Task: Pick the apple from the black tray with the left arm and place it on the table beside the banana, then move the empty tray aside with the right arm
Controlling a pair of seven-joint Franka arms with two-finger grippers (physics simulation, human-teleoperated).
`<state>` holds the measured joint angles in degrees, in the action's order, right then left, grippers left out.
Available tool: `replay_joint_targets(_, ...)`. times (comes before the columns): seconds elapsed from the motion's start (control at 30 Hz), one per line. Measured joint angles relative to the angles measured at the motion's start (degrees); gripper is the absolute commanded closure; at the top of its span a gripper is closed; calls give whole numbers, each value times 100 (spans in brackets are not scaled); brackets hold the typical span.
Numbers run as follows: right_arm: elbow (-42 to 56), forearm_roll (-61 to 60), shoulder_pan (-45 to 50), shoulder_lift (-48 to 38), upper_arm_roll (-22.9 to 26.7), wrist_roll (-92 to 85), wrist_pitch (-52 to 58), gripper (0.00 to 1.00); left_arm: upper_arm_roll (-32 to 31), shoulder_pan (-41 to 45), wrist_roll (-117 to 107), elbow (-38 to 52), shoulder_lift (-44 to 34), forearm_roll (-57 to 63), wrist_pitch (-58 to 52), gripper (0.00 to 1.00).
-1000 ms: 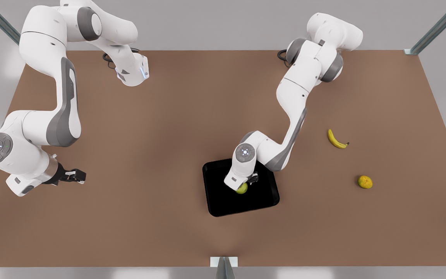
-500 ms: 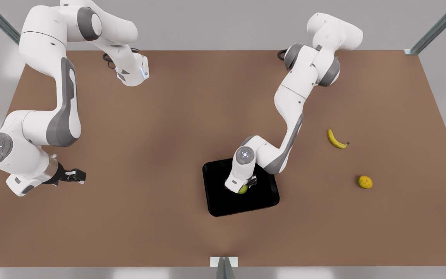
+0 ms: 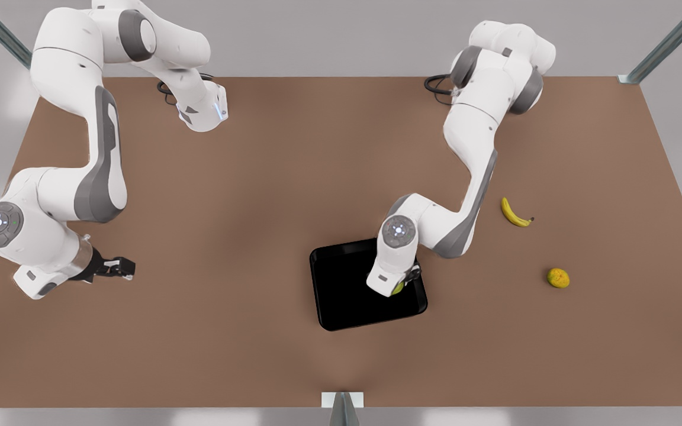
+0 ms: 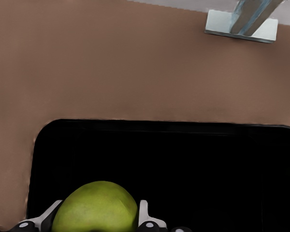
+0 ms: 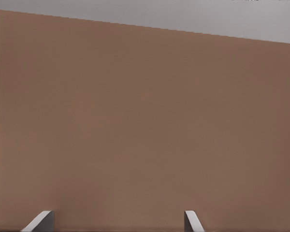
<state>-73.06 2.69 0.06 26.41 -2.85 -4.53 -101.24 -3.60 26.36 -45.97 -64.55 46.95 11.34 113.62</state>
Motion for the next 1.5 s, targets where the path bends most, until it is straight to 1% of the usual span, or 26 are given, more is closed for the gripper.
replay_joint_targets(0.07, 184, 8, 488, -150, -407, 163, 266, 0, 33, -502, 419, -8, -225, -33, -545, 25)
replay_joint_targets(0.17, 338, 9, 1614, -260, -591, 616, 579, 0, 52, -1406, 1222, -61, -263, -36, -1007, 26)
replay_joint_targets(0.23, 362, 11, 1885, -198, -769, 913, 687, 0, 57, -1896, 1811, -124, -131, 38, -993, 26)
replay_joint_targets(0.3, 484, 16, 2050, 58, -819, 1230, 662, 0, 58, -2325, 2421, -254, 41, 114, -799, 26)
replay_joint_targets(0.37, 621, 6, 2081, 295, -872, 1581, 543, 0, 56, -2514, 2981, -518, 116, 157, -504, 25)
replay_joint_targets(0.43, 662, 4, 2096, 554, -907, 1921, 351, 0, 53, -2517, 3467, -602, 127, 181, -296, 14)
replay_joint_targets(0.47, 671, 7, 2147, 699, -908, 2085, 238, 0, 49, -2506, 3682, -617, 127, 187, -220, 0)
replay_joint_targets(0.6, 684, 25, 2370, 1180, -893, 2686, -316, 0, 42, -2498, 4351, -604, -37, 166, -149, 0)
replay_joint_targets(0.63, 684, 27, 2407, 1272, -888, 2822, -462, 0, 31, -2509, 4421, -574, -403, -33, -276, 0)
replay_joint_targets(0.73, 685, 34, 2436, 1543, -875, 3186, -865, 0, 53, -2654, 4510, -644, -1961, -957, -1016, 0)
replay_joint_targets(0.77, 682, 36, 2433, 1657, -863, 3292, -996, 0, 57, -2797, 4541, -1265, -2633, -1232, -1153, 0)
replay_joint_targets(0.8, 679, 37, 2428, 1762, -839, 3387, -1119, 0, 67, -2906, 4577, -1732, -3080, -1405, -1245, 0)
replay_joint_targets(0.87, 677, 40, 2428, 1931, -818, 3556, -1342, 0, 63, -2988, 4630, -2000, -3419, -1560, -1424, 0)
replay_joint_targets(0.93, 680, 43, 2440, 2061, -817, 3693, -1554, 0, 45, -2869, 4664, -1595, -3150, -1647, -1655, 0)
replay_joint_targets(1.03, 684, 44, 2530, 2261, -825, 3869, -1876, 0, 36, -2678, 4654, -1408, -2983, -1711, -1935, 0)
replay_joint_targets(1.1, 720, 44, 2582, 2385, -819, 3971, -2061, 0, 39, -2669, 4647, -1420, -2969, -1733, -2060, 0)
replay_joint_targets(1.3, 756, 51, 2622, 2709, -598, 4079, -2536, 0, 57, -2688, 4632, -1525, -2996, -1756, -2268, 0)
replay_joint_targets(1.5, 1041, 53, 2792, 3032, -614, 4097, -2860, 0, 62, -2698, 4626, -1554, -3001, -1760, -2347, 0)
